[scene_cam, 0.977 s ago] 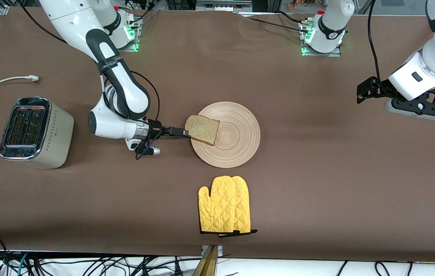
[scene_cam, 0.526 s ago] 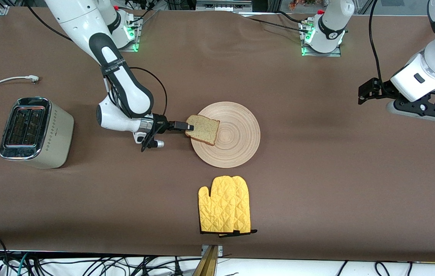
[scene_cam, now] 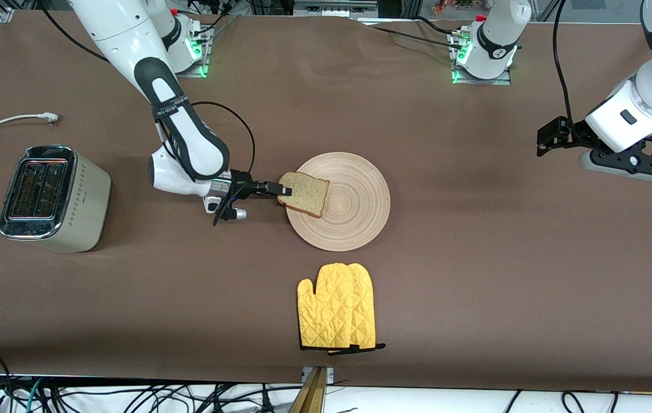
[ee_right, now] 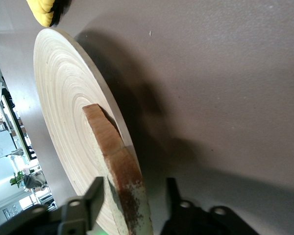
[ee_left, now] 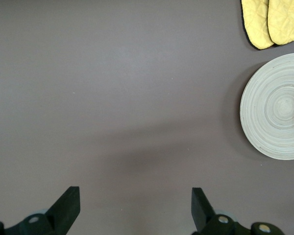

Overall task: Move plate and put bread in toaster
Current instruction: 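Lift the bread slice with the right gripper toward the toaster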

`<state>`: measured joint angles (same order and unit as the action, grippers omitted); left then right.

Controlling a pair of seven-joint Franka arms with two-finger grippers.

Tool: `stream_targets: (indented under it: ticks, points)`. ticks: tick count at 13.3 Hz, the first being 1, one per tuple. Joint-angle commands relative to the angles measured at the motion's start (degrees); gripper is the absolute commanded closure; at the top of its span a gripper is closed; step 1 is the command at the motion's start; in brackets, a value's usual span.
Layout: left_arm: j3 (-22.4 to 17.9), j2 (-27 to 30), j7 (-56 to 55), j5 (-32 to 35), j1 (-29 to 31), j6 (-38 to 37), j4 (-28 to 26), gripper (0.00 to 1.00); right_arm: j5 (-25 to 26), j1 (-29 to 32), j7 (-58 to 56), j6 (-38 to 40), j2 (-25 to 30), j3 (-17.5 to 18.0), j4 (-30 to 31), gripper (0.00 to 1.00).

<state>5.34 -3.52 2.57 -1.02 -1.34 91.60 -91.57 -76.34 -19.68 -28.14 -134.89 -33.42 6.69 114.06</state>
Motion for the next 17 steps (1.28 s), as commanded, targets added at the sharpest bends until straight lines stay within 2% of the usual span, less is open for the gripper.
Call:
stream_targets:
  ticks: [1, 4, 17]
  points:
    - [-0.2, 0.0, -0.6, -0.7, -0.1, 0.3, 0.3, 0.0, -1.6, -0.4, -1.5, -0.4, 0.5, 0.1, -0.2, 0.75]
    - [-0.2, 0.0, -0.6, -0.7, -0.1, 0.3, 0.3, 0.0, -1.6, -0.4, -1.5, -0.4, 1.0, 0.2, -0.2, 0.84]
    - [-0.2, 0.0, -0.5, -1.2, -0.1, 0.3, 0.3, 0.0, -1.2, -0.2, -2.4, -0.5, 4.4, -1.0, -0.6, 0.84]
